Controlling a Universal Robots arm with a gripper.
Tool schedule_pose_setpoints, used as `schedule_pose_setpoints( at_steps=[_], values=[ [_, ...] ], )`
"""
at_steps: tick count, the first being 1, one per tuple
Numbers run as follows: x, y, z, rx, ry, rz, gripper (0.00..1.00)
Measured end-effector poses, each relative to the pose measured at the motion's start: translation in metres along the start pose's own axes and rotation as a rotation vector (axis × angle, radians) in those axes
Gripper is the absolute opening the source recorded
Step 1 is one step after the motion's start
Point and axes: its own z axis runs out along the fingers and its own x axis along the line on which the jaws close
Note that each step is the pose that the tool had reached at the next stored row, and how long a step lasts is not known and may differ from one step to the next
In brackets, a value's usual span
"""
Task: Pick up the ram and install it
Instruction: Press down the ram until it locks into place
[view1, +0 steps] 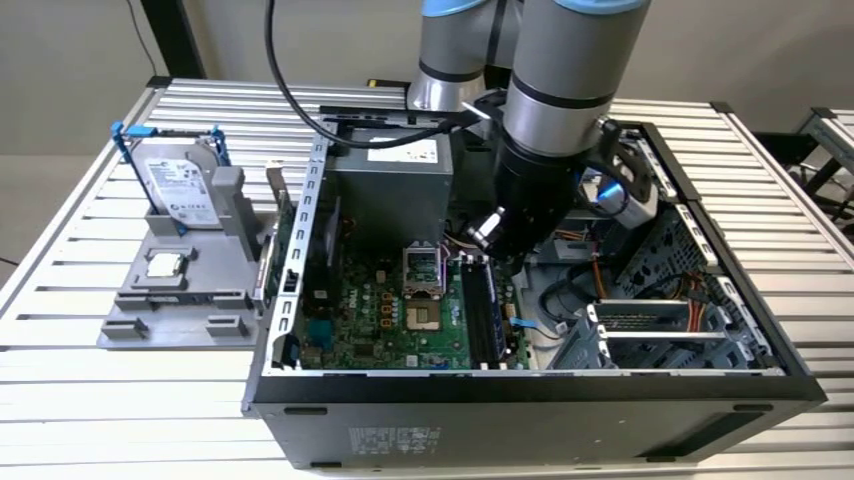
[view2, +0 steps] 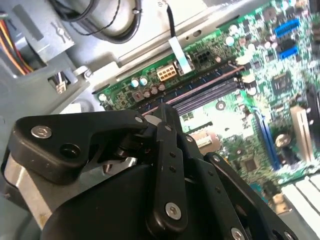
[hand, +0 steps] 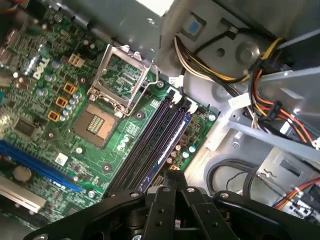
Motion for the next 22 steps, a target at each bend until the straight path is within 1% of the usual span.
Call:
schedule_pose_setpoints(
  at_steps=[2, 7, 15, 17, 20, 22],
  values=[
    [0.0, 0.0, 0.0008, -0.0023, -0.0039, -0.035, 0.0],
    [0.0001, 0.0001, 0.0017, -0.004, -0.0132, -0.126, 0.0],
    [0.0002, 0.0002, 0.0049, -0.0182, -0.0275, -0.271, 0.0],
    [0.0002, 0.0003, 0.0058, -0.0212, -0.0319, -0.306, 0.0],
    [0.0003, 0.0003, 0.007, -0.0238, -0.0381, -0.36, 0.0],
    [0.0003, 0.0003, 0.0077, -0.0247, -0.0408, -0.395, 0.0]
  ],
)
